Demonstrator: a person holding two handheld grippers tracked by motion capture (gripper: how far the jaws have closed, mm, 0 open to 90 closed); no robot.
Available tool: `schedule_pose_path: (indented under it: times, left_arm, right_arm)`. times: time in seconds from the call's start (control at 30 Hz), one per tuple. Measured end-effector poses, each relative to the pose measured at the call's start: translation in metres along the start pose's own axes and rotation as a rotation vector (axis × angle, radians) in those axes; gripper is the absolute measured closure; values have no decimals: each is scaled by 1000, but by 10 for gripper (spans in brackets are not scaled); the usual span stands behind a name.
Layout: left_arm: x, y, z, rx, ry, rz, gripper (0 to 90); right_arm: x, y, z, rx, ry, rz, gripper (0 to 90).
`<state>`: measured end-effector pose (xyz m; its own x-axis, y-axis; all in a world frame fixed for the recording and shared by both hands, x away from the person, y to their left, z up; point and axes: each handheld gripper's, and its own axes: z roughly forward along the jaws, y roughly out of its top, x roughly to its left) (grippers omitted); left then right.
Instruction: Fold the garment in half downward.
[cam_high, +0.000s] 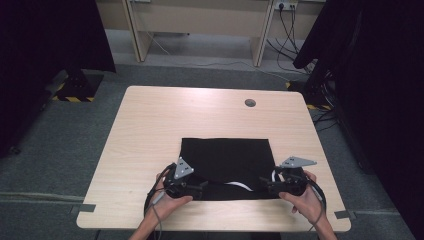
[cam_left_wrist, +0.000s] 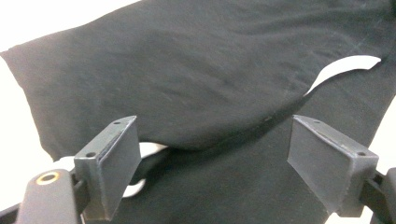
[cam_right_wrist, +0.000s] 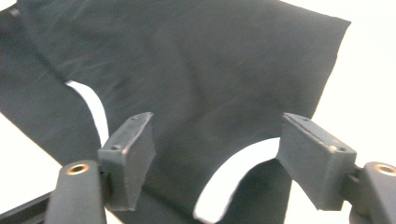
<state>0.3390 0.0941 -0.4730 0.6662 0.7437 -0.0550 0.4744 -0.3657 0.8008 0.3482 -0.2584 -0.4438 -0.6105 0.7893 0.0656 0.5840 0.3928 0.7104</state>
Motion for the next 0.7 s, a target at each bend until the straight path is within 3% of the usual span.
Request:
schedule_pose_path:
  times: [0.13, 0.23, 0.27, 0.3, 0.33, 0.43, 0.57, 0.7]
  left_arm:
    - [1, -2, 10, 24, 16, 31, 212]
    - [2, -1, 13, 27, 20, 71, 384]
    - [2, -1, 13, 27, 20, 71, 481]
    - [3, -1, 13, 27, 22, 92, 481]
    - [5, 0, 13, 27, 21, 89, 668]
    - [6, 1, 12, 27, 10, 83, 817]
    - [4, 6, -1, 2, -4, 100, 844]
    - [-2, 11, -20, -40, -24, 113, 847]
  right_arm:
    - [14, -4, 4, 26, -18, -39, 294]
    - [16, -8, 13, 68, -34, -69, 440]
    - [16, -8, 13, 68, -34, -69, 440]
    - [15, -9, 17, 77, -29, -77, 506]
    - [14, -12, 21, 62, -15, -86, 657]
    - [11, -11, 19, 56, 9, -89, 796]
    - [7, -11, 14, 33, 35, -90, 839]
    - [7, -6, -4, -18, 41, -96, 848]
